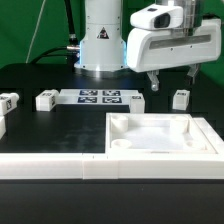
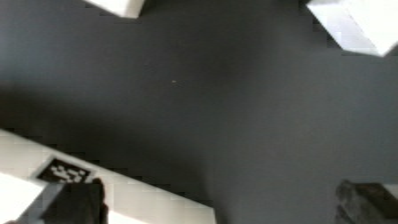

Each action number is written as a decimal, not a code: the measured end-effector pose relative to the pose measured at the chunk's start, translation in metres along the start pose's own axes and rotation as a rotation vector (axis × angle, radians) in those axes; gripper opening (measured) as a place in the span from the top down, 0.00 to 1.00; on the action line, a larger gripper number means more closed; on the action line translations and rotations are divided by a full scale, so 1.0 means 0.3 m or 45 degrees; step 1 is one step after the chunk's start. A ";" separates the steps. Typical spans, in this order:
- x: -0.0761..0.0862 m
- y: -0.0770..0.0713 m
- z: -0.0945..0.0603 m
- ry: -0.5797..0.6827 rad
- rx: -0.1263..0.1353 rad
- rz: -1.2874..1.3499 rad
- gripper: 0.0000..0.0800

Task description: Assemble one leg

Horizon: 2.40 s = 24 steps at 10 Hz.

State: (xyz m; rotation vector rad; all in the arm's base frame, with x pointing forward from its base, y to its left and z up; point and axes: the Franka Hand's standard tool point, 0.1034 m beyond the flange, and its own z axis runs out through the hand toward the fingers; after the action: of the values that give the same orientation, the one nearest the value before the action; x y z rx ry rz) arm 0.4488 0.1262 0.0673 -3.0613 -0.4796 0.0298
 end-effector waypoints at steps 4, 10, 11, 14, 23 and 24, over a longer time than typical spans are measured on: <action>-0.073 -0.099 0.036 -0.028 0.040 0.713 0.19; -0.091 -0.133 0.050 -0.059 0.077 0.992 0.19; -0.096 -0.119 0.057 -0.093 0.087 0.893 0.19; -0.150 -0.111 0.093 -0.323 0.178 0.741 0.19; -0.196 -0.192 0.162 -1.161 0.348 0.685 0.19; -0.199 -0.194 0.178 -1.146 0.343 0.687 0.19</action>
Offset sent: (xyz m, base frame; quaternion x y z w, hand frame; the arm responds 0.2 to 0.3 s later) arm -0.0285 0.0128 -0.0087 -0.0538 0.0092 0.3369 0.9400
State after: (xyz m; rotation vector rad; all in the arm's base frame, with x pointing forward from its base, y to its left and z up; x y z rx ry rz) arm 0.3728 0.1655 0.0172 -2.6354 0.3396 1.3691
